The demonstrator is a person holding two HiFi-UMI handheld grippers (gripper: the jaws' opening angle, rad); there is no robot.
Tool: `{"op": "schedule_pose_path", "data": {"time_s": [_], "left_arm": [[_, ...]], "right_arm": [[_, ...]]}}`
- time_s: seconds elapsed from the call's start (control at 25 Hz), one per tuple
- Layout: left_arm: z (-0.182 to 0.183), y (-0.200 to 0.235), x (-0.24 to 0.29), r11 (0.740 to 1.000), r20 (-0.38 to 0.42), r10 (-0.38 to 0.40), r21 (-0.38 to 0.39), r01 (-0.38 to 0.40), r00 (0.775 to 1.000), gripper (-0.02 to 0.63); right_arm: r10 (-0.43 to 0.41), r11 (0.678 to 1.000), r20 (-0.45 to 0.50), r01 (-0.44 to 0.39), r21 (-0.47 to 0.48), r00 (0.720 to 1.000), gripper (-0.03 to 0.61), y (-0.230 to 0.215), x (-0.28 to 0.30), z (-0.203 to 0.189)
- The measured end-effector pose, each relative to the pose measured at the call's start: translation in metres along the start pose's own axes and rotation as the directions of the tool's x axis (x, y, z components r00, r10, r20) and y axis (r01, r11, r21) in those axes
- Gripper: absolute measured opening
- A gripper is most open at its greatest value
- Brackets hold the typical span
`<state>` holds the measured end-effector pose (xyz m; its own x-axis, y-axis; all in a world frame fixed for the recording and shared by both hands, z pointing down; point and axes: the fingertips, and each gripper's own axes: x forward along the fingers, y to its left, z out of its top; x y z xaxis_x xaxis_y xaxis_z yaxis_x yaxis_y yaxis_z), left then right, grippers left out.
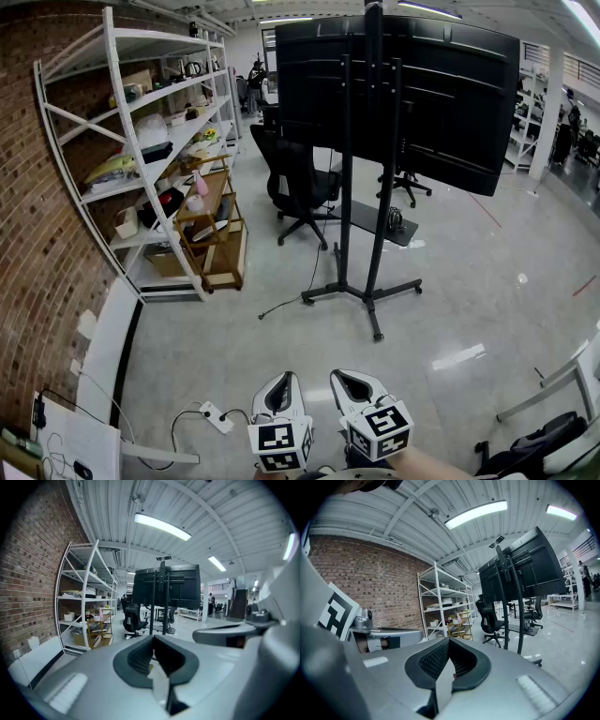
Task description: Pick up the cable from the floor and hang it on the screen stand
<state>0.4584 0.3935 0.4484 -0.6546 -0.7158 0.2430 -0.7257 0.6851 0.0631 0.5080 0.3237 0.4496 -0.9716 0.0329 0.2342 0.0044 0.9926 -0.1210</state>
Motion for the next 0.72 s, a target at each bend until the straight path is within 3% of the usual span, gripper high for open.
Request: {"op": "schedule_pose_path", "data": {"time_s": [0.36, 0.72], "left_arm": [[0.002, 0.023, 0.019, 0.999, -0.001, 0.030, -0.014, -0.030, 1.000, 0.008], [0.018, 0.070, 0.114, 0.996, -0.008, 0.088, -0.023, -0.088, 0.996, 0.008]], "right_arm": [[0.024, 1.000, -0.028, -0.024, 0.009, 0.999, -0.002, -0.006, 0.029, -0.002], [0.067, 0.998, -0.033, -0.067, -0.003, 0.997, -0.002, -0.056, 0.133, 0.024]]}}
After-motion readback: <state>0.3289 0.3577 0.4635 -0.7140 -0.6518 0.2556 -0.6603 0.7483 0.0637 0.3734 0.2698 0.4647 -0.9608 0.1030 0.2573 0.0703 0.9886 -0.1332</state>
